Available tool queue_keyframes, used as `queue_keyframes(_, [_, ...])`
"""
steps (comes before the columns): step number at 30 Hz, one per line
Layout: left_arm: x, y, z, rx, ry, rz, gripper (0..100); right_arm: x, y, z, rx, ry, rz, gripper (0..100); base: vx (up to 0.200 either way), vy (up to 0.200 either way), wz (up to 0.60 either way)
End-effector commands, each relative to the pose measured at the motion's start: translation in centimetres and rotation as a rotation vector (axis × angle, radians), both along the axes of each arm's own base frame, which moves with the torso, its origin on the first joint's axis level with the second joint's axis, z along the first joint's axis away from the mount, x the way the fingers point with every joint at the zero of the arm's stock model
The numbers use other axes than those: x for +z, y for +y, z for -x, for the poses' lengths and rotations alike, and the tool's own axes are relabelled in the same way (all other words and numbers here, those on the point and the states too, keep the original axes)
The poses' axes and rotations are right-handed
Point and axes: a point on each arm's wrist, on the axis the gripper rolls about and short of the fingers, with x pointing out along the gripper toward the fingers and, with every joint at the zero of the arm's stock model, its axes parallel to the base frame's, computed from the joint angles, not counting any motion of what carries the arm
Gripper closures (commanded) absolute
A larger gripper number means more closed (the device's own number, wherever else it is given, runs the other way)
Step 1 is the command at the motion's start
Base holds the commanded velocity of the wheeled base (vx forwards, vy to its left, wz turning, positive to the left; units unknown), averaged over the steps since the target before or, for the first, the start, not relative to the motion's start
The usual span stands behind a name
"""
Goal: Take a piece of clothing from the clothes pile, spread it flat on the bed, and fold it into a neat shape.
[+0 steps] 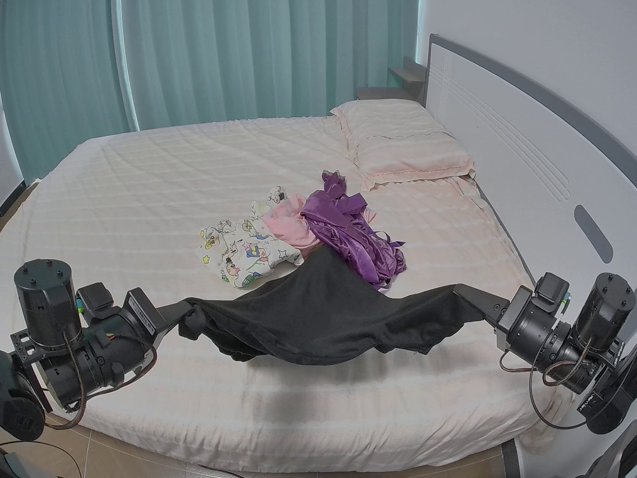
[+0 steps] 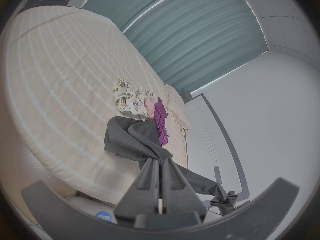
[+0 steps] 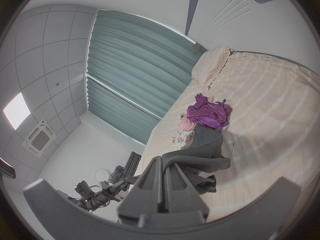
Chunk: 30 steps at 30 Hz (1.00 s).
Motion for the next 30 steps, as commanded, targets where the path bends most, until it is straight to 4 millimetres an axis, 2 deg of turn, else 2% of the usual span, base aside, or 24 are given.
queue_keyframes(1, [0.06,0.00,0.09,-0.013,0.001,0.012,100,0.05,0.03,0.01,0.002,-0.008,-0.005,100,0.000,0.200,0.00])
queue_keyframes(30, [0.33,0.06,0.19,-0.027,0.000,0.037,100,0.47,-0.01,0.06,-0.001,-0.028,-0.011,100,0.000,0.200,0.00])
